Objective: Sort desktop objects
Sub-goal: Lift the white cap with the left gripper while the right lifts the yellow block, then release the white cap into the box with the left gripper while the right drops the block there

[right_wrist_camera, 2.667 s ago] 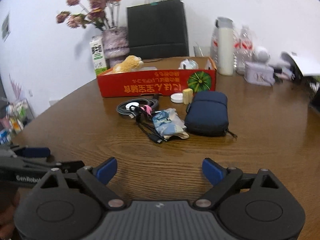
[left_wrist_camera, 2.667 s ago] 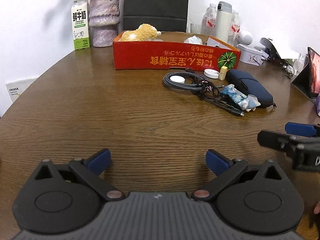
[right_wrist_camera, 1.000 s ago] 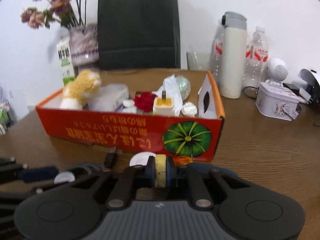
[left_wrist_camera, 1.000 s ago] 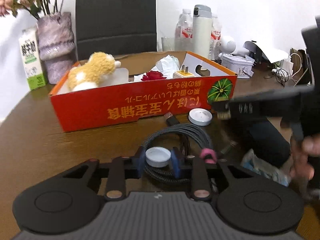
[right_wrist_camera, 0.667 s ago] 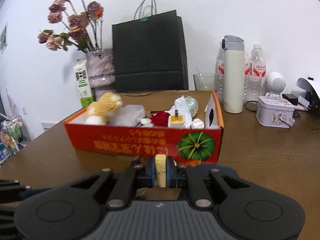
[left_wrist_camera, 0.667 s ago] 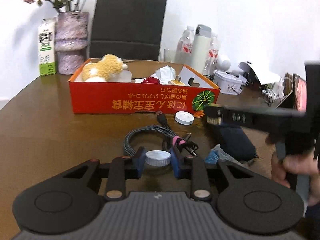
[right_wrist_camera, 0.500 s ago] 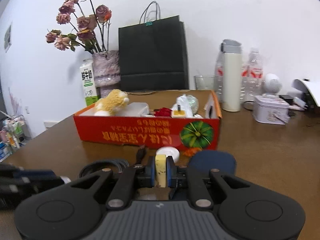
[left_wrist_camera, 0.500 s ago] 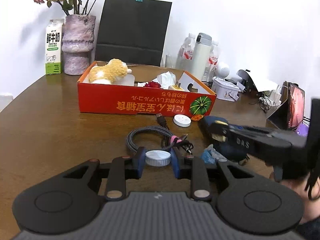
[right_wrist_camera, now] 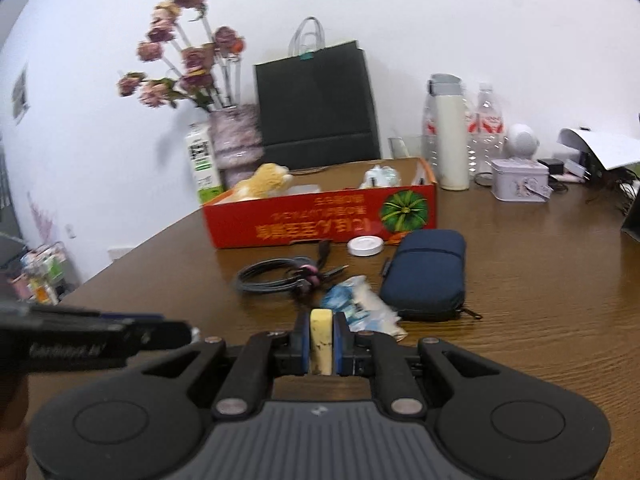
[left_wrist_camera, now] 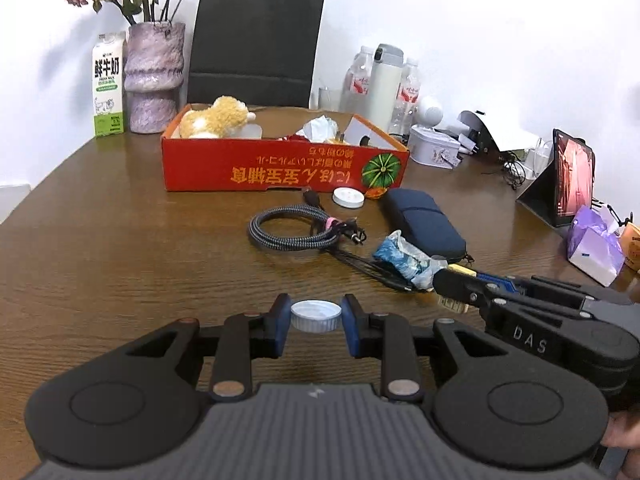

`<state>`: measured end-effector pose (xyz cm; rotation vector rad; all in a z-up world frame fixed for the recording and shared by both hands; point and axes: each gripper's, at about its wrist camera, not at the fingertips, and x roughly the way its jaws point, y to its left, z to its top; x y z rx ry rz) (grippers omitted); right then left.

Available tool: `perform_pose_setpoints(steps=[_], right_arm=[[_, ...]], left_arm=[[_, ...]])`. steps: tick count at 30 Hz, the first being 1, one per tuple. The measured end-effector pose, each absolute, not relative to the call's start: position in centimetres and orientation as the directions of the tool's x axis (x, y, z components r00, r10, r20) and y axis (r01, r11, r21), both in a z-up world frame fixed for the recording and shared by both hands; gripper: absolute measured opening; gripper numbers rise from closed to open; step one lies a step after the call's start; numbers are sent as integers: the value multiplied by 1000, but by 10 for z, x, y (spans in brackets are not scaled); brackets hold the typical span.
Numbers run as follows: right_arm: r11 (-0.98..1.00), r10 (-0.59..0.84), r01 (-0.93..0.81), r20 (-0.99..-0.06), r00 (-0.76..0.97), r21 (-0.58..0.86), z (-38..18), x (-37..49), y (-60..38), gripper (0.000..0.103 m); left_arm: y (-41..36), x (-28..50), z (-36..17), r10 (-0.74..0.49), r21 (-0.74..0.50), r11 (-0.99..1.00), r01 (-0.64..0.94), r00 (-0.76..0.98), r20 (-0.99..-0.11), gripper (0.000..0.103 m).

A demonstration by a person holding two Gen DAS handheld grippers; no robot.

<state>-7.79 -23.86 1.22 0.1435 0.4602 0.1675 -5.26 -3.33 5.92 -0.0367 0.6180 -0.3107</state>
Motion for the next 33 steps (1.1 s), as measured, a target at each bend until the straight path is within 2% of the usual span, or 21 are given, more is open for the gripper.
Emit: perform_pose_setpoints(steps=[6,12,16,20,25,29,32,33], right_arm=[[976,177,-108,-410,895,187,29,-79,-247,10],[979,143,-77,-370,918,188,62,-40,-277,10],[979,138,-75,-348,927,190,89,9,-295,10],[991,119,-85,-362,924,108,111,75,-307,10],[987,143,-93,-456,878,131,117,181,-320,10],[971,184,-53,-587,788,234,91,269,-330,10],[976,160,-29,-626,763,214,70,311,-326,12],[978,141,-8,-636,759,208,64,321,-326,20]], left_arm=[[-27,-45,80,-327,-158,945,287,784,-527,28],[-27,15,125,-324,-143,946,291,833,-448,28],[-36,87,145,-335,-150,942,300,822,-460,28],[-38,156,156,-351,-213,936,280,793,-498,28],[-55,250,152,-319,-196,948,252,756,-571,28],[-74,306,132,-274,-173,962,213,734,-621,28],[-86,348,108,-274,-180,962,207,676,-684,30],[-88,358,101,-271,-184,962,200,657,-703,30]])
